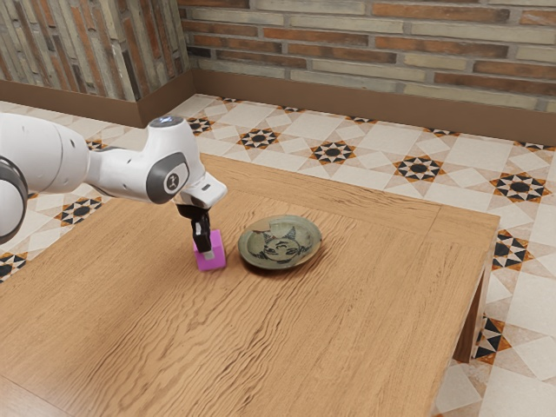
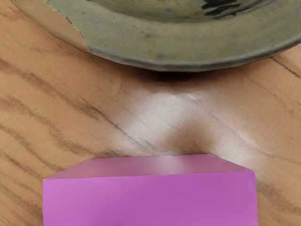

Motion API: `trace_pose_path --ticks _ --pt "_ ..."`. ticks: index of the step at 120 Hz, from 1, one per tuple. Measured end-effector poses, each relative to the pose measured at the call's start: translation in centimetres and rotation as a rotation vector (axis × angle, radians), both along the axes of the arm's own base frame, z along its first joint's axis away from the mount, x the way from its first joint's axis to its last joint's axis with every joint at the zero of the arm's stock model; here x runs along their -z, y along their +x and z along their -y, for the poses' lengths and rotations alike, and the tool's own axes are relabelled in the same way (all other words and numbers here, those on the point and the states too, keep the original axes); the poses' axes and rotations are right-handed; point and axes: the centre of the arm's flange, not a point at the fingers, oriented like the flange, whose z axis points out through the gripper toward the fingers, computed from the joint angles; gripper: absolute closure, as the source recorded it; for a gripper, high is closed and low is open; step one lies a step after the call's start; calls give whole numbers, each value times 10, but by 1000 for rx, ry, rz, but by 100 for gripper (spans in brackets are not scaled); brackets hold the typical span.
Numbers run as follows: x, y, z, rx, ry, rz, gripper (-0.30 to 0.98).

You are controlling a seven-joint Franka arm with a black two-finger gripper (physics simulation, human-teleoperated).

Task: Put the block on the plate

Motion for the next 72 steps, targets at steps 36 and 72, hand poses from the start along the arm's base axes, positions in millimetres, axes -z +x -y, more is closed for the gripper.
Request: trace_pose_path --ticks 36,72 --pt "-35 2 -1 -9 15 51 32" --pt "-75 7 58 58 18 105 32"
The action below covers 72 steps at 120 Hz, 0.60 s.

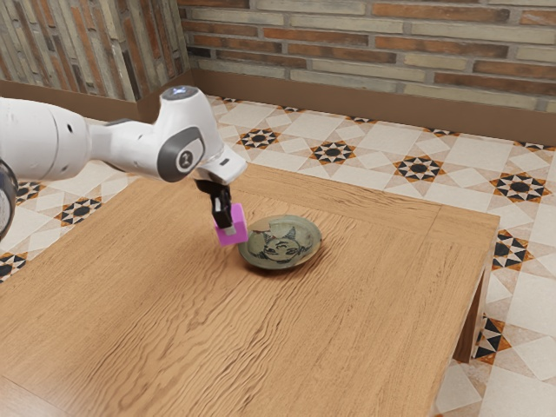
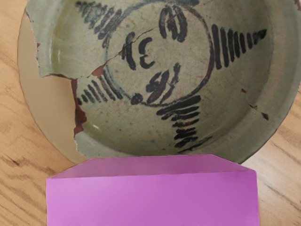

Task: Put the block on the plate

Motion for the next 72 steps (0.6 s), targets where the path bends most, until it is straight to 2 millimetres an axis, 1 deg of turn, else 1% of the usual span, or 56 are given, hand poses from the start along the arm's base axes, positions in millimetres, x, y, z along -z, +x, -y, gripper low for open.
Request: trace_pose_path --ticks 13,21,46,72 --pt "-8 4 34 41 2 15 33" --pt "-11 7 48 56 0 25 33" --pt "-11 24 69 67 -15 47 32" --pt "3 41 81 71 -31 45 32"
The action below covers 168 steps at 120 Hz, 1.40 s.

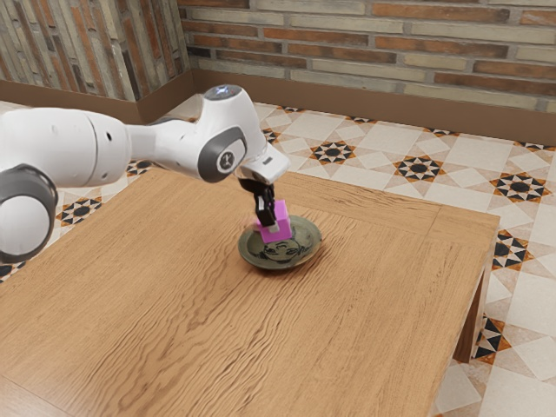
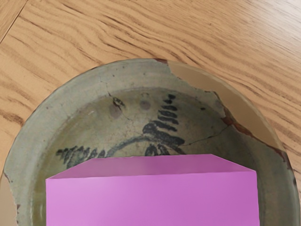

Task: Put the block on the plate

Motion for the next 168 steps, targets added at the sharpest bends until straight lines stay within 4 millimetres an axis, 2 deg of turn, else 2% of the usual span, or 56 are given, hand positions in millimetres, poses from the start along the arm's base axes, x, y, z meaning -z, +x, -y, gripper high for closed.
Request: trace_pose_path --ticks 46,63,77,100,120,132,144,150,159,168 --pt "25 10 -3 -21 49 -94 32" --pt "28 14 3 -22 56 -102 32" --pt "29 14 4 -22 62 -109 19" --pt "11 11 5 -26 71 -101 8" --pt "-27 5 8 -29 82 -79 4" --pt "-56 -1 11 -31 89 -64 2" --pt "-85 -9 6 -49 96 -64 1" --pt "-107 -17 5 -58 99 -56 1" --pt "-150 -32 -2 -80 111 -22 1" --pt "-183 -45 -7 -98 119 1 1"
